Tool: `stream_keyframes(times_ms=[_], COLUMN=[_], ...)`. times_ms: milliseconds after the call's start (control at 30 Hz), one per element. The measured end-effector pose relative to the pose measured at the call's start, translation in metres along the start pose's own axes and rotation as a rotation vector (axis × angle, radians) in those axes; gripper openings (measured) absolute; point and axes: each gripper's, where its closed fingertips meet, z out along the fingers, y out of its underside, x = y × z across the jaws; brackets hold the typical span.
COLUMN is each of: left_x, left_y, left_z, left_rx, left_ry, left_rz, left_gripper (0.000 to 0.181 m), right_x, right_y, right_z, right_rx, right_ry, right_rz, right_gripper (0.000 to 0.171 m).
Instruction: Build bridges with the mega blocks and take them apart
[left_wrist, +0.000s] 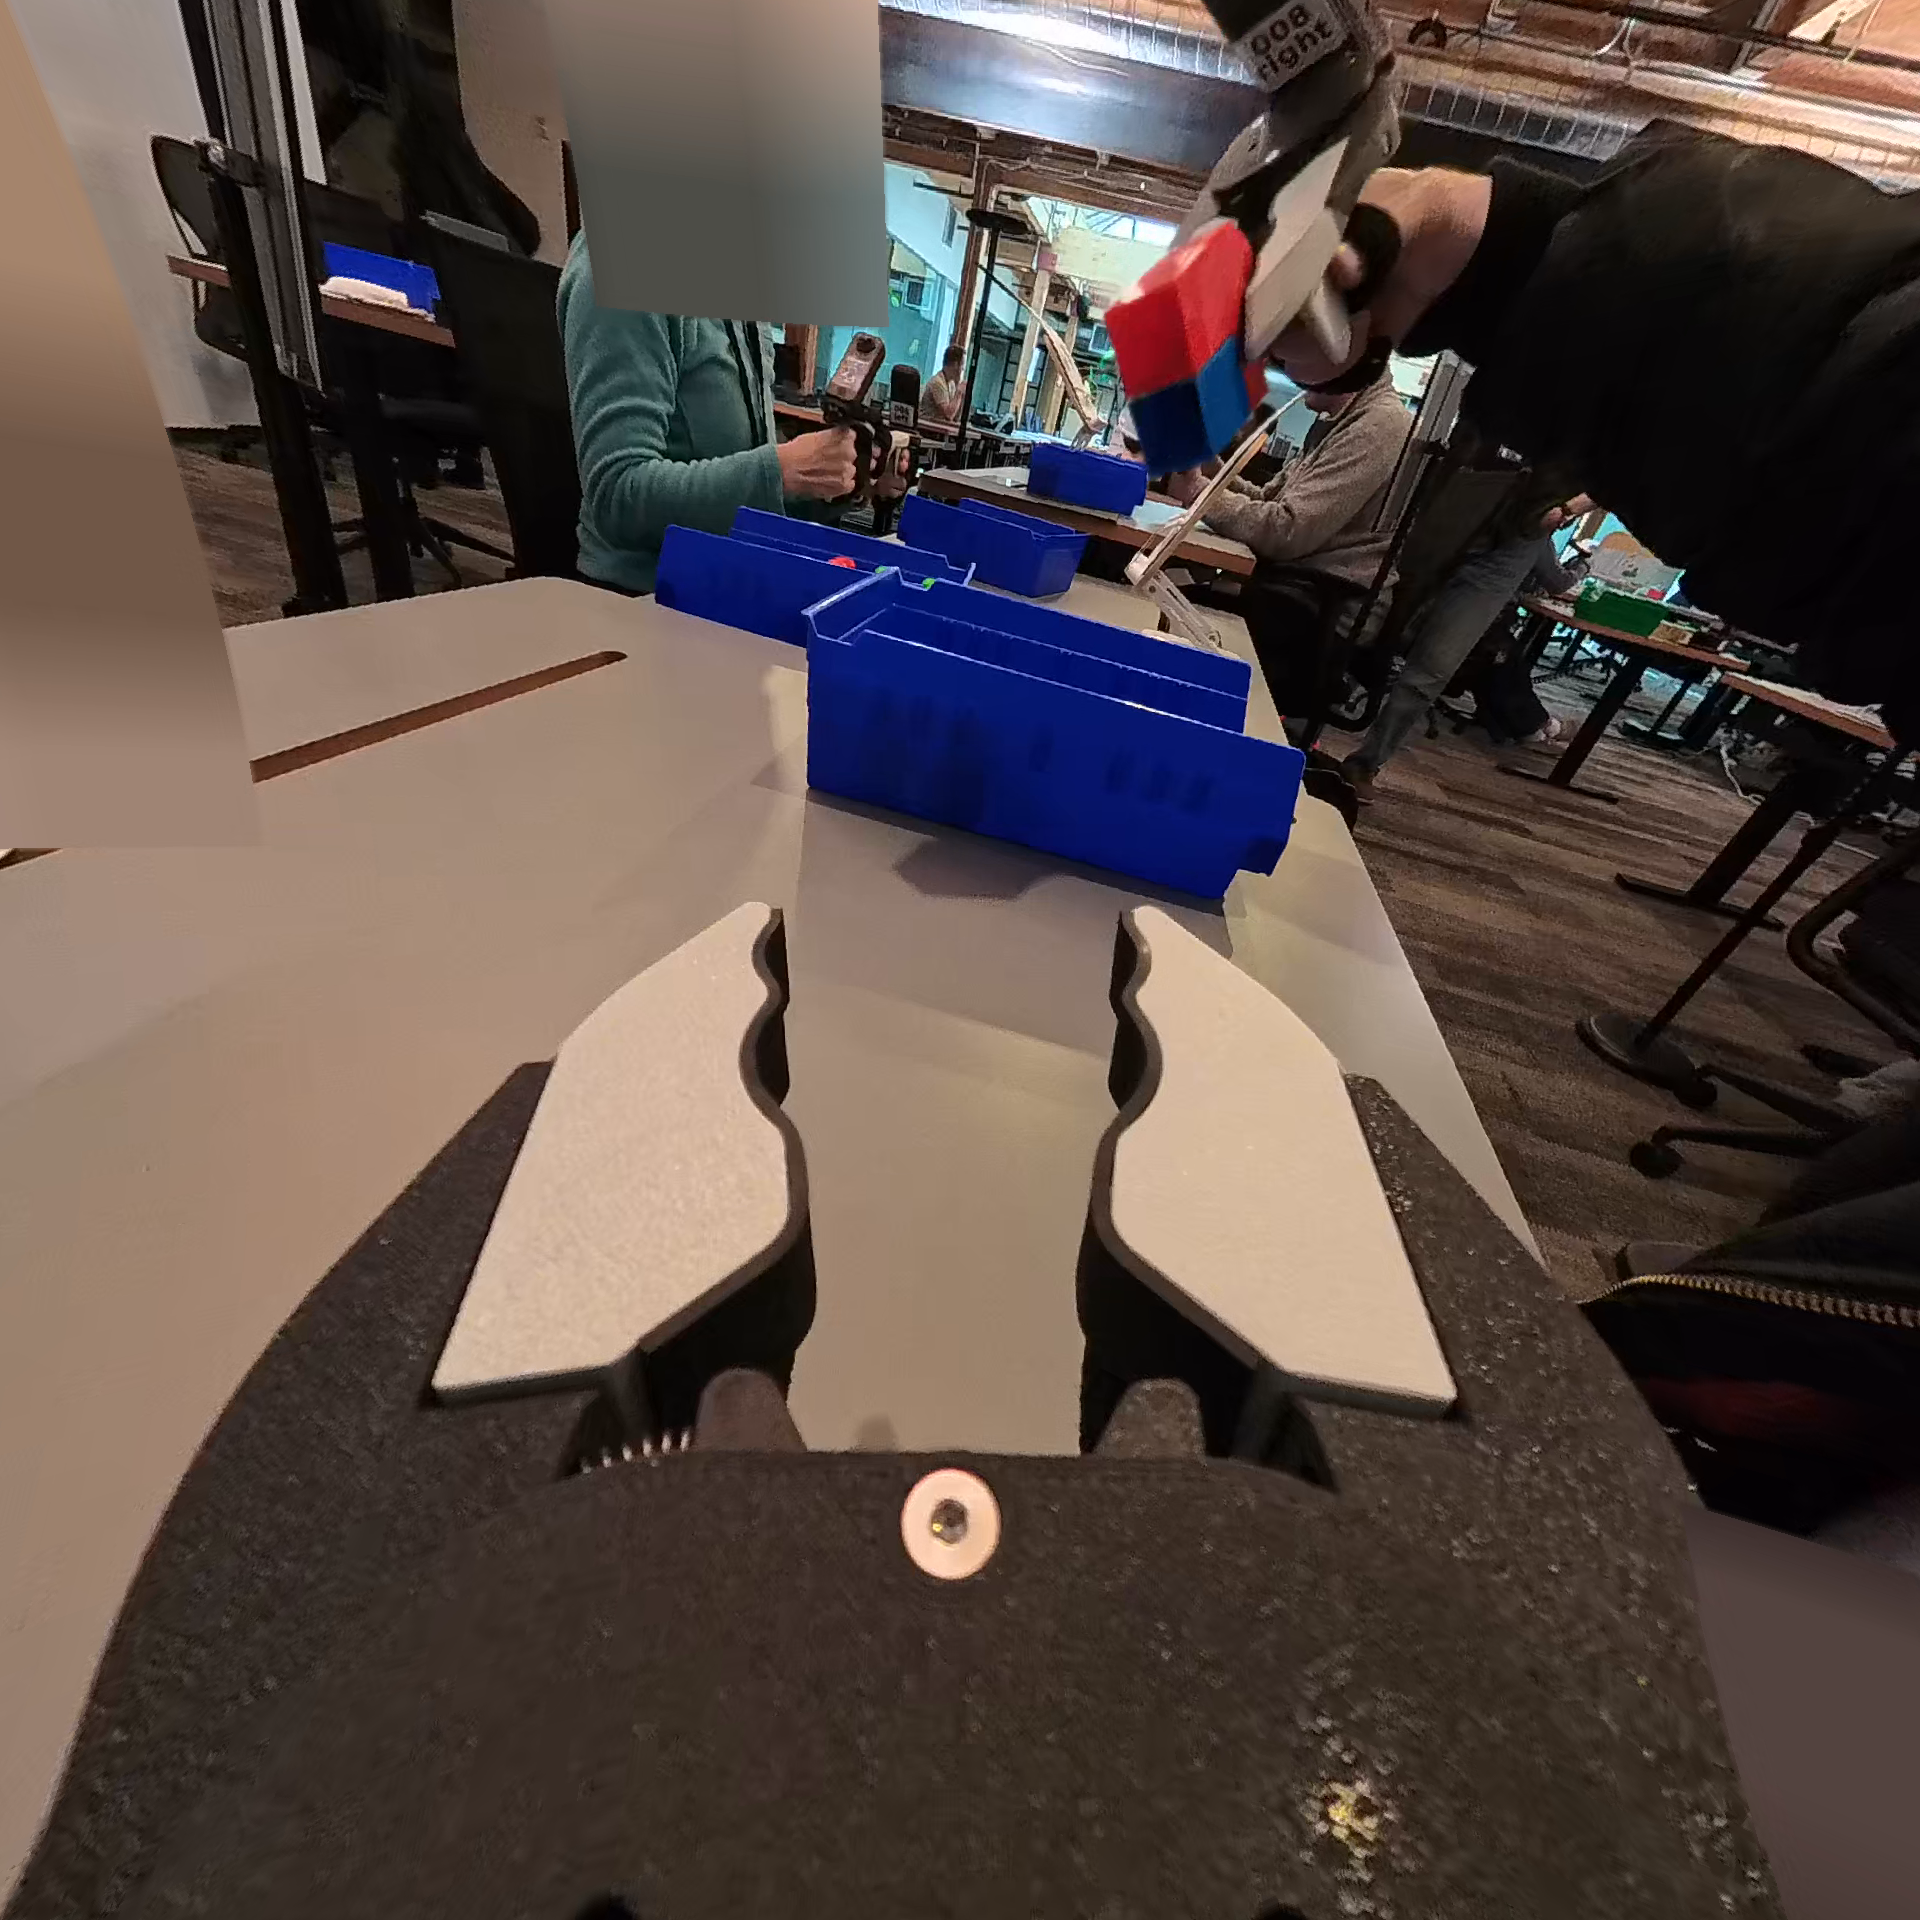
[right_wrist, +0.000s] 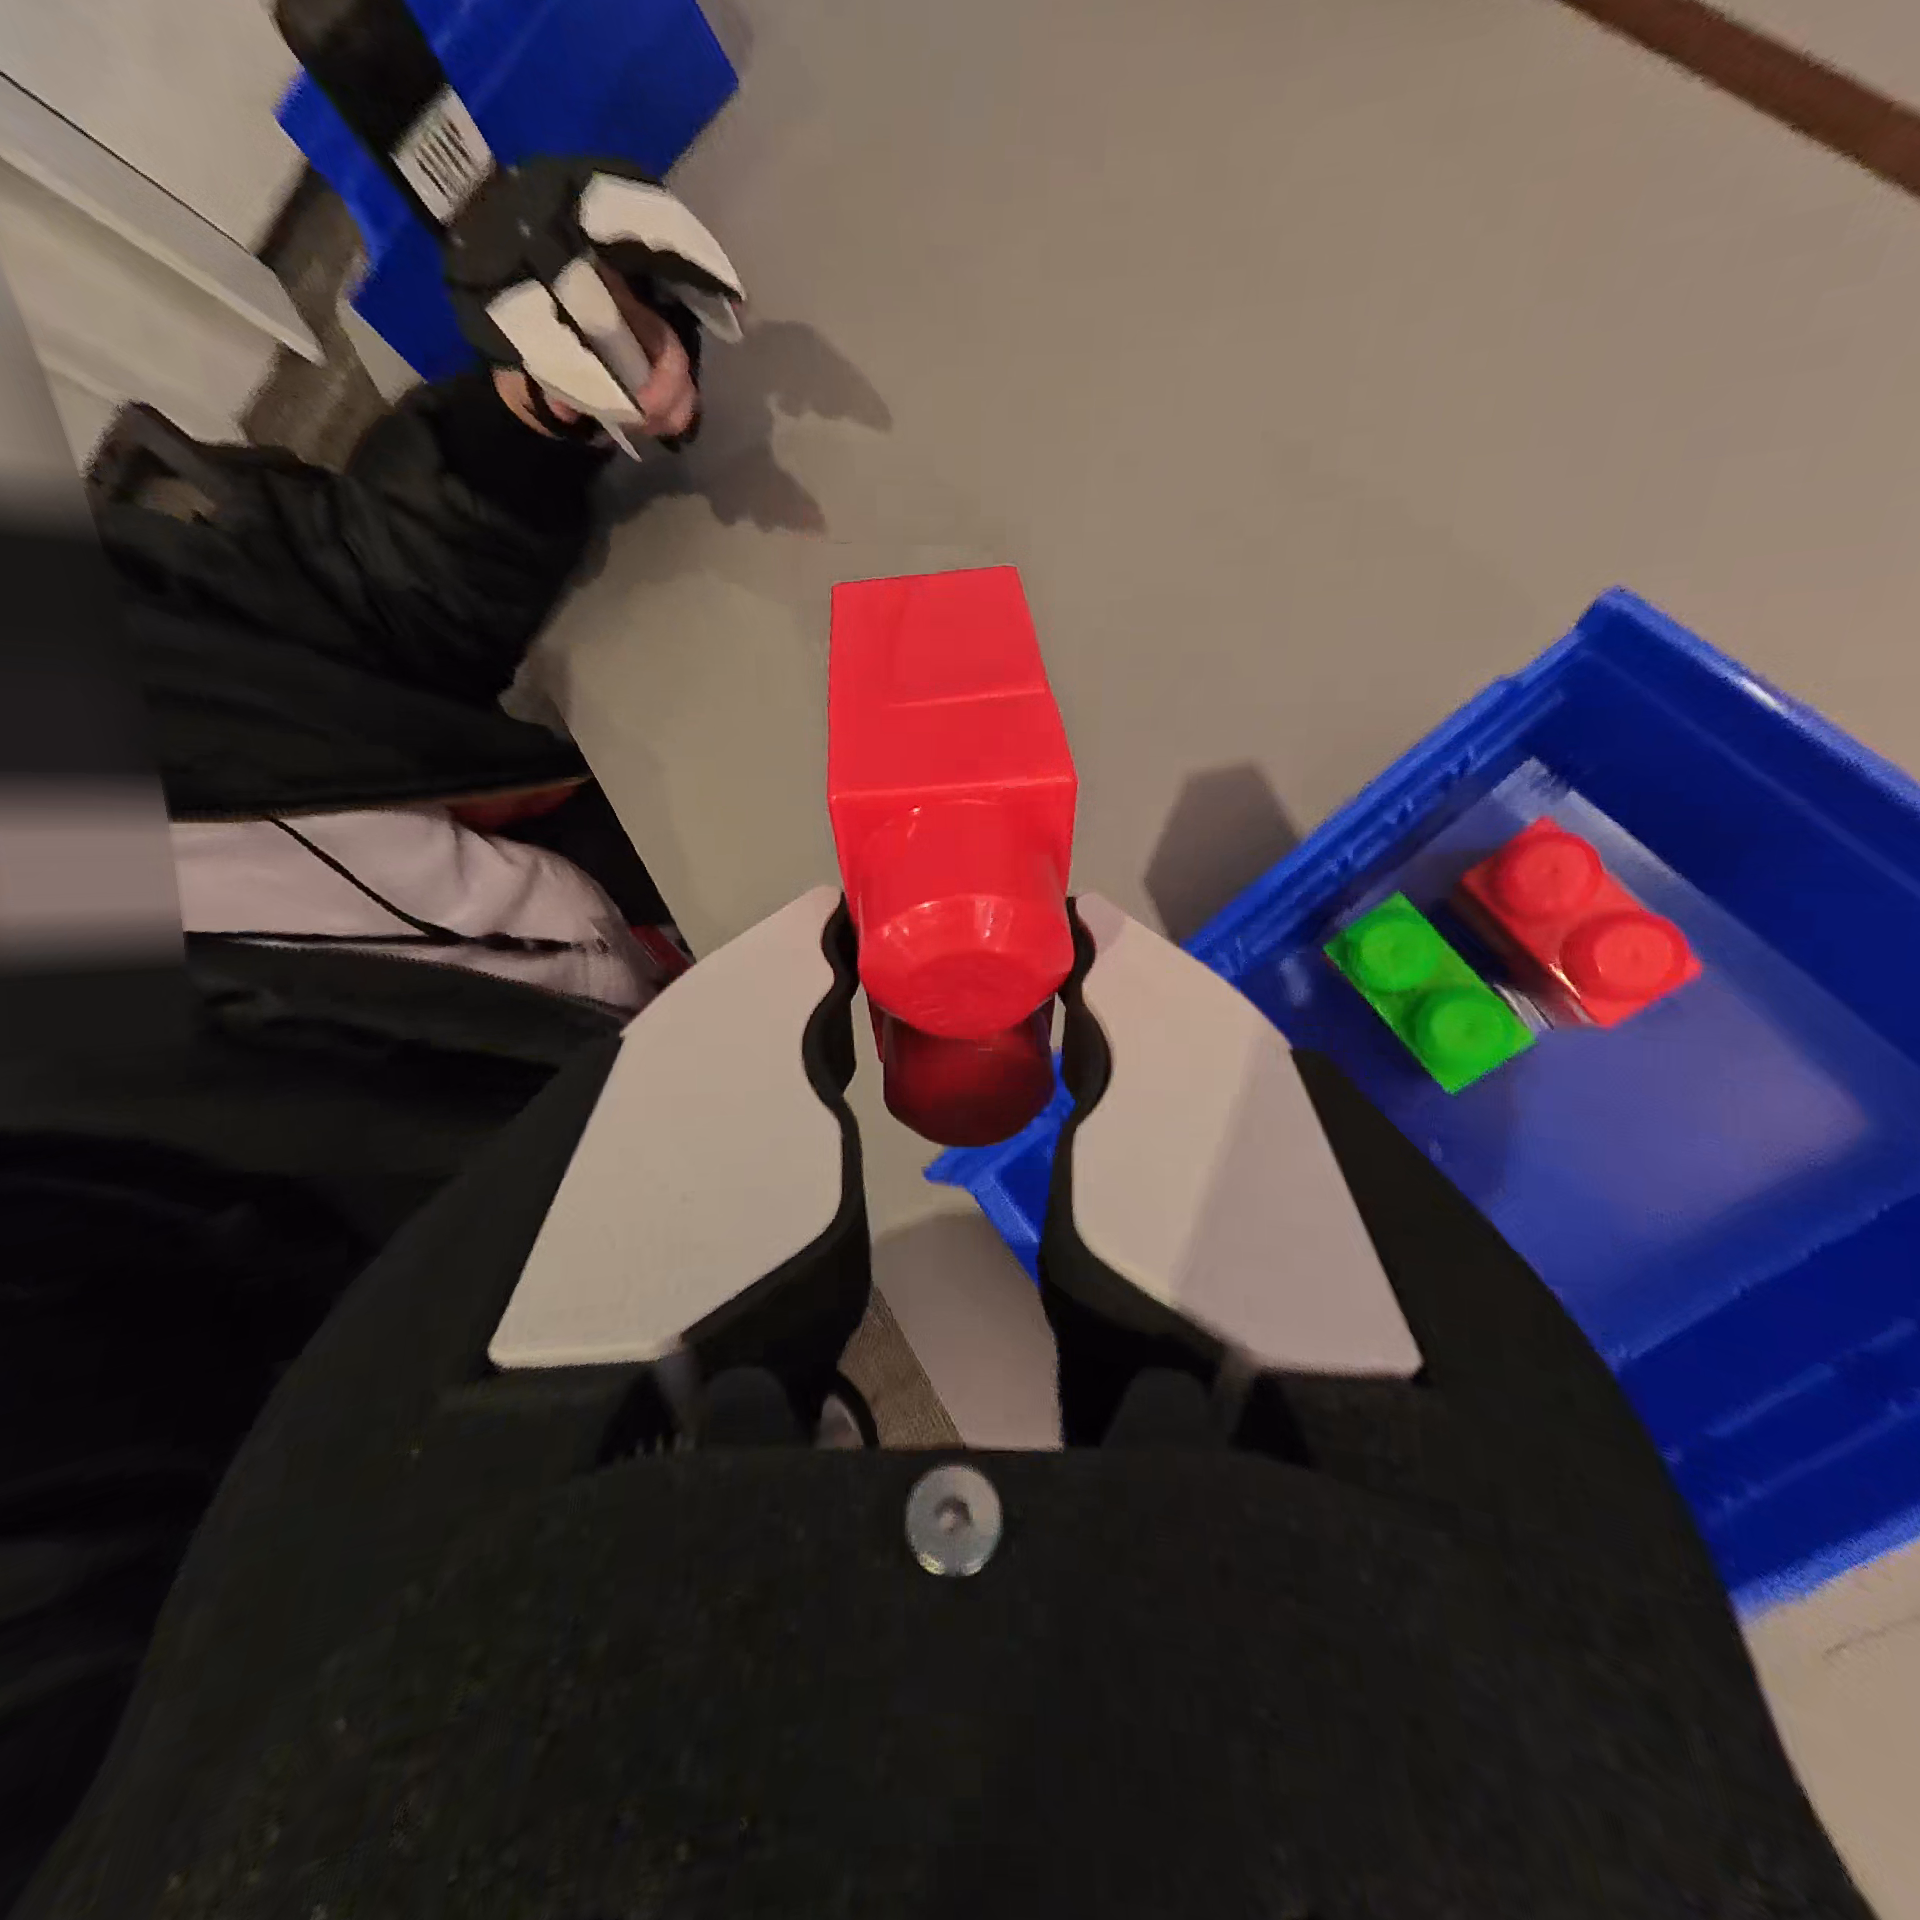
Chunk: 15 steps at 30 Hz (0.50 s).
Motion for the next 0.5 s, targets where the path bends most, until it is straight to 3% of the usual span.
stream_keyframes(times_ms=[233, 500], left_x=[0.002, 0.007], left_y=[-0.005, 0.002], left_z=[-0.003, 0.005], left_rx=[0.023, 0.000], left_ry=[-0.004, -0.016], left_rz=[0.020, 0.093], left_gripper=[0.059, 0.059], right_x=[0.064, 0.104], right_y=[0.083, 0.125], right_z=[-0.009, 0.030], right_rx=[-0.523, -0.786], right_ry=[0.377, 0.347], right_rz=[-0.184, -0.443], right_gripper=[0.036, 0.036])
